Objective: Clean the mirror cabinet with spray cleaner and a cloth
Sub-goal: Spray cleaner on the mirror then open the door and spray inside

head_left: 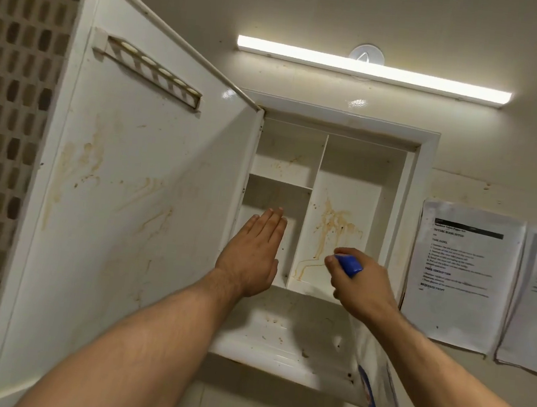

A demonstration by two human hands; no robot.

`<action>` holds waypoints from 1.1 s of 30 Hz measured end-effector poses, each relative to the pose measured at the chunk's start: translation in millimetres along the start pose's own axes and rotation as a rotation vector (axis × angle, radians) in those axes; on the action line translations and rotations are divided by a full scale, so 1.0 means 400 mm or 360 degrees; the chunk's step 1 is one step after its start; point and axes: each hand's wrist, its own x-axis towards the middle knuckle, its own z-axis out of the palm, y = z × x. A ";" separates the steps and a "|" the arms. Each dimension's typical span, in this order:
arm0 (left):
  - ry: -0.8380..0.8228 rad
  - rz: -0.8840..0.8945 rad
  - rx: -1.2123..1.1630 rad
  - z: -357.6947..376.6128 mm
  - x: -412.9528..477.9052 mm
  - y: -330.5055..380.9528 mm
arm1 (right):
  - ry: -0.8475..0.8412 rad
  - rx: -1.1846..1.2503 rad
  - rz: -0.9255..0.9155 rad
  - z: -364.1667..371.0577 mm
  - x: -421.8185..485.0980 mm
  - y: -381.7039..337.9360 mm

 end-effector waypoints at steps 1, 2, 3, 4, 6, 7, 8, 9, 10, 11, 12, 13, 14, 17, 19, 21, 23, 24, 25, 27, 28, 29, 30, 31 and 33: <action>-0.0006 -0.0016 0.0001 0.004 -0.007 -0.006 | -0.0072 -0.0028 0.0009 0.010 -0.002 -0.010; -0.0011 -0.0030 0.0001 0.007 -0.014 -0.011 | -0.0111 -0.0048 0.0015 0.017 -0.002 -0.019; -0.0017 -0.0041 0.0003 0.009 -0.020 -0.018 | -0.0117 -0.0019 0.0015 0.027 0.003 -0.028; -0.0016 -0.0050 0.0003 0.011 -0.024 -0.023 | -0.0112 0.0034 0.0003 0.036 0.008 -0.038; 0.0002 -0.0078 -0.0002 0.008 -0.030 -0.033 | -0.0065 0.0068 -0.0096 0.054 0.019 -0.067; 0.0016 -0.0102 -0.0005 0.006 -0.032 -0.037 | -0.0029 0.0049 -0.0165 0.063 0.025 -0.086; 0.0032 -0.0140 0.0000 0.003 -0.034 -0.042 | 0.0001 0.0045 -0.0238 0.072 0.031 -0.108; 0.0037 -0.0182 0.0020 -0.001 -0.036 -0.046 | 0.0014 0.0069 -0.0297 0.081 0.038 -0.129; 0.0029 -0.0221 0.0055 -0.005 -0.037 -0.052 | 0.0013 0.0102 -0.0340 0.092 0.044 -0.151; 0.0015 -0.0255 0.0099 -0.009 -0.039 -0.058 | 0.0008 0.0118 -0.0367 0.101 0.048 -0.170; 0.0002 -0.0277 0.0149 -0.011 -0.039 -0.063 | 0.0009 0.0118 -0.0385 0.110 0.052 -0.185; -0.0009 -0.0286 0.0196 -0.012 -0.041 -0.069 | 0.0009 0.0113 -0.0399 0.119 0.054 -0.197; -0.0017 -0.0285 0.0229 -0.013 -0.042 -0.073 | 0.0019 0.0121 -0.0421 0.127 0.058 -0.203; 0.0004 -0.0274 0.0260 -0.015 -0.047 -0.085 | 0.0173 0.0121 -0.0449 0.129 0.071 -0.214; 0.0037 -0.0256 0.0254 -0.015 -0.051 -0.093 | 0.0256 0.0144 -0.0394 0.111 0.087 -0.220; 0.0062 -0.0234 0.0257 -0.017 -0.054 -0.098 | 0.0196 0.0172 -0.0331 0.089 0.102 -0.230; 0.0088 -0.0214 0.0260 -0.023 -0.048 -0.102 | 0.0125 0.0209 -0.0336 0.064 0.115 -0.250; 0.0105 -0.0207 0.0265 -0.028 -0.042 -0.104 | 0.0153 0.0187 -0.0378 0.051 0.125 -0.263; 0.0129 -0.0197 0.0280 -0.035 -0.031 -0.107 | 0.0212 0.0137 -0.0434 0.036 0.139 -0.281; 0.0171 -0.0172 0.0315 -0.054 -0.004 -0.115 | 0.0297 0.0085 -0.0496 0.006 0.167 -0.323; 0.0191 -0.0163 0.0328 -0.066 0.013 -0.120 | 0.0297 0.0085 -0.0496 -0.008 0.183 -0.343; 0.0208 -0.0158 0.0338 -0.078 0.029 -0.125 | 0.0277 0.0082 -0.0479 -0.018 0.195 -0.360; 0.0222 -0.0150 0.0334 -0.090 0.045 -0.127 | 0.0264 0.0081 -0.0467 -0.026 0.205 -0.372; 0.0231 -0.0140 0.0316 -0.101 0.059 -0.128 | 0.0266 0.0071 -0.0456 -0.030 0.213 -0.378; 0.0246 -0.0119 0.0284 -0.115 0.079 -0.127 | 0.0322 0.0008 -0.0437 -0.032 0.222 -0.381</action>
